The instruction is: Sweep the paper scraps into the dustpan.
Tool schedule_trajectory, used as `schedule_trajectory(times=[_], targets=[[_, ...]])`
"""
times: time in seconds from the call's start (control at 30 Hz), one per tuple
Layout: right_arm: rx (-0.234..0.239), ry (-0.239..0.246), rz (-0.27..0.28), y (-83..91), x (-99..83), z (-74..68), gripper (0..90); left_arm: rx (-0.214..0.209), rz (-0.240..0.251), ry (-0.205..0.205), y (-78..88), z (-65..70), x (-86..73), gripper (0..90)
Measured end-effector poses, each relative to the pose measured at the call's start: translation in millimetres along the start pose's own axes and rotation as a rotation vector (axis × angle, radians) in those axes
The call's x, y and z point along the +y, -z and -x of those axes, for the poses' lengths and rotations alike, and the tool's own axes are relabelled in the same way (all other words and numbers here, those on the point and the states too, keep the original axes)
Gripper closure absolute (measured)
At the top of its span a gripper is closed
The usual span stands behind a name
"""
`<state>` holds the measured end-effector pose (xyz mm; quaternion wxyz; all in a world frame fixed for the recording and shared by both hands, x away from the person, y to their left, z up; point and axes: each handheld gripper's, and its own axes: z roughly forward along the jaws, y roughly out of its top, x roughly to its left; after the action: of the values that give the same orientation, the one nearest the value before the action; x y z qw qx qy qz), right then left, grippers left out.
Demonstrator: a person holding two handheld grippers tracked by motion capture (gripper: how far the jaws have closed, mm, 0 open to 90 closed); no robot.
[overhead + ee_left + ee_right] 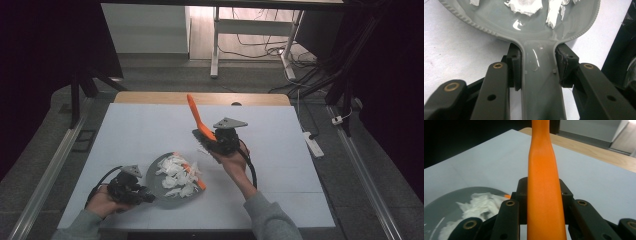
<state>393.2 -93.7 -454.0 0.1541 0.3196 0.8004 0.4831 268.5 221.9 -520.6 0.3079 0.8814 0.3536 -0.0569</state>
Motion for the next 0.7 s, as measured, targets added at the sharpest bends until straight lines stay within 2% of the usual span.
schedule_trajectory(times=[0.3,0.43,0.7], targets=[[-0.078,-0.049,-0.009,5.6,-6.7,31.2,70.5,0.004,0.004,0.011,-1.8,-0.1,0.8,61.3],[-0.088,-0.063,-0.015,5.4,-9.3,38.7,70.5,0.008,0.007,0.012,-2.2,-0.6,1.0,61.3],[-0.107,-0.052,-0.031,1.4,-8.8,51.7,70.5,0.012,0.013,0.029,-3.3,-4.8,4.3,61.3]])
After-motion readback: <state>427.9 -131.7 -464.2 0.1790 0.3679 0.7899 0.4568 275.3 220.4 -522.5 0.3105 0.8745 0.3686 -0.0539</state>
